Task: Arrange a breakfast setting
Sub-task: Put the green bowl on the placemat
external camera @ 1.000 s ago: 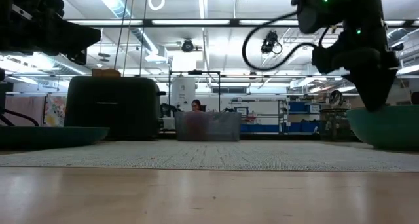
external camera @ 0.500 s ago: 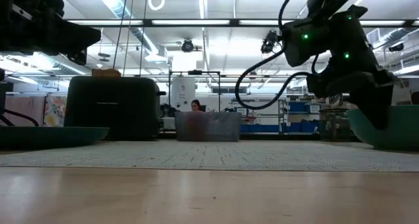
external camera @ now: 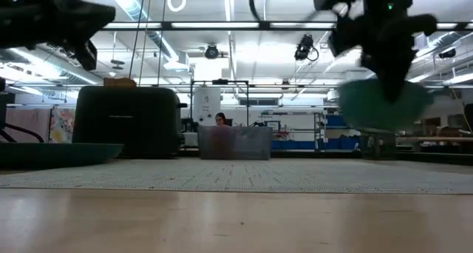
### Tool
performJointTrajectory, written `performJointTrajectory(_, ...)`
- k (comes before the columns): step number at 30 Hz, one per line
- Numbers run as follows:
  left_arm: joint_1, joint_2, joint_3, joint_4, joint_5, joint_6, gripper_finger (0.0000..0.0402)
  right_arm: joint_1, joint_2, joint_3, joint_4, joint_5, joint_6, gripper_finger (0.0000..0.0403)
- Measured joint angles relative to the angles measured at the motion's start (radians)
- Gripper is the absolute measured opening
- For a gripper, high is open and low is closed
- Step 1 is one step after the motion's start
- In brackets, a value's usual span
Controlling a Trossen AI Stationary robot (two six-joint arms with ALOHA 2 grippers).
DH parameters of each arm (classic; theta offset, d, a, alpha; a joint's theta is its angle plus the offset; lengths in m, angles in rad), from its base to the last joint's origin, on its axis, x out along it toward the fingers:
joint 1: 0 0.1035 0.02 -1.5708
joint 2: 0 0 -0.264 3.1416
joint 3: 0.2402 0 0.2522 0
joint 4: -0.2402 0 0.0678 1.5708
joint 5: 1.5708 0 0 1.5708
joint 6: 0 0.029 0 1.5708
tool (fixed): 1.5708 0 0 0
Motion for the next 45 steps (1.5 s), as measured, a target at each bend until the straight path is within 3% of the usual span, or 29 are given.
performJointTrajectory(3, 0.0, 0.0, 0.0, 0.078, -0.055, -0.017, 0.0038, 0.005, 0.045, 0.048, 0.112, 0.003, -0.349, 0.0007)
performJointTrajectory(6, 0.0, 0.011, 0.017, 0.081, -0.07, 0.017, 0.0038, 0.002, 0.105, 0.074, 0.238, 0.015, -0.57, 0.0007)
performJointTrajectory(11, 0.0, 0.107, 0.128, 0.092, -0.118, -0.018, 0.0038, -0.017, 0.211, 0.13, 0.335, 0.026, -0.792, 0.0006)
performJointTrajectory(16, 0.0, 0.234, 0.238, 0.094, -0.149, 0.044, 0.0038, -0.027, 0.312, 0.192, 0.368, 0.004, -0.954, 0.0006)
performJointTrajectory(26, -0.001, 0.32, 0.292, 0.081, -0.155, 0.043, 0.0038, -0.007, 0.445, 0.281, 0.422, -0.054, -1.023, 0.0007)
performJointTrajectory(33, -0.001, 0.319, 0.293, 0.068, -0.156, 0.04, 0.0038, 0.027, 0.462, 0.282, 0.43, 0.007, -0.997, 0.0013)
performJointTrajectory(41, -0.001, 0.319, 0.293, 0.046, -0.136, 0.089, 0.0041, 0.058, 0.452, 0.28, 0.409, 0.012, -0.897, 0.0086)
performJointTrajectory(45, -0.001, 0.322, 0.3, 0.06, -0.048, 0.083, 0.0053, 0.075, 0.44, 0.279, 0.402, 0.085, -0.788, 0.0134)
